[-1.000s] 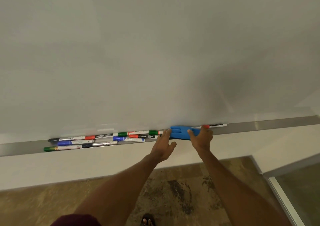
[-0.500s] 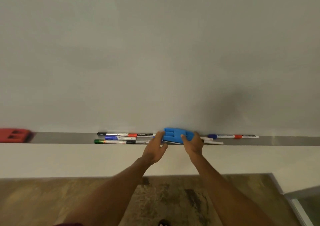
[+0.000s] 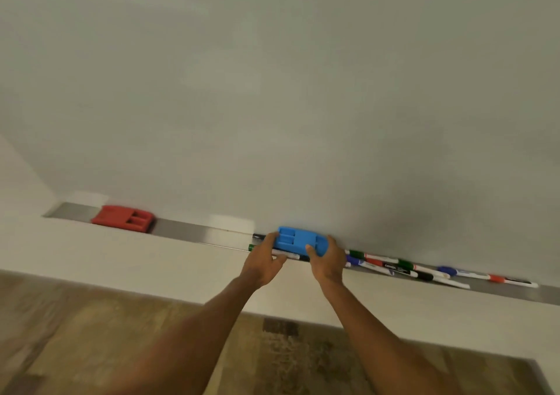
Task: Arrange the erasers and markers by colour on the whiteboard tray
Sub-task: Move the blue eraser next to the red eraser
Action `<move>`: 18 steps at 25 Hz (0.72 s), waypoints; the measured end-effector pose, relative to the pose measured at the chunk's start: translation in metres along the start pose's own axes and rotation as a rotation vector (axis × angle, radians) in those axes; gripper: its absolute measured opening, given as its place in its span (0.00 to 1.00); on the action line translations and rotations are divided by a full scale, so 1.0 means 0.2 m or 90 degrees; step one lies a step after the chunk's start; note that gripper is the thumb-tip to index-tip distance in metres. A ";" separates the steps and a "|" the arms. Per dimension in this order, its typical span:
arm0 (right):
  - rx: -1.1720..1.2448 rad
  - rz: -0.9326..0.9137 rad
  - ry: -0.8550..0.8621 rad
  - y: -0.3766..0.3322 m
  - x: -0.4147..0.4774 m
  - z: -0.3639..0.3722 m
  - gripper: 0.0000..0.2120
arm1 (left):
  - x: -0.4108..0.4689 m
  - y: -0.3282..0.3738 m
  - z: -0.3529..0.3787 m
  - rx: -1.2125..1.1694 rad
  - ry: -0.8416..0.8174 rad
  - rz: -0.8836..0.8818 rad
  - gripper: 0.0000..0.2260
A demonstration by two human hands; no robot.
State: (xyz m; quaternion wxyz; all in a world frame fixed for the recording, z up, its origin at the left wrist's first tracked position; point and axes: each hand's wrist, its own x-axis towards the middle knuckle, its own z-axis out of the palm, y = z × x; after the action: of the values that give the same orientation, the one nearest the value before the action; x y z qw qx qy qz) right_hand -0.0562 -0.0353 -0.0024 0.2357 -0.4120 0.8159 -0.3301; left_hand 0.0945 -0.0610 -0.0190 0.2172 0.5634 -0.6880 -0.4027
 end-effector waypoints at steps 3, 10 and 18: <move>0.016 -0.014 -0.037 -0.13 -0.07 0.16 0.27 | 0.00 -0.11 -0.17 0.002 0.026 -0.012 0.27; 0.041 -0.051 -0.103 -0.36 -0.20 0.47 0.26 | -0.03 -0.38 -0.48 0.039 0.087 -0.057 0.28; 0.061 -0.066 -0.206 -0.52 -0.27 0.76 0.35 | 0.04 -0.61 -0.70 0.094 0.114 -0.113 0.26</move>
State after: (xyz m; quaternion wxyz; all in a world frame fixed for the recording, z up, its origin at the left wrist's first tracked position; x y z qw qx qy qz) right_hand 0.1278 -0.0886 -0.0226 0.3661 -0.4898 0.7281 -0.3098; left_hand 0.2710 -0.1169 -0.0352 0.1992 0.6700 -0.6410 -0.3171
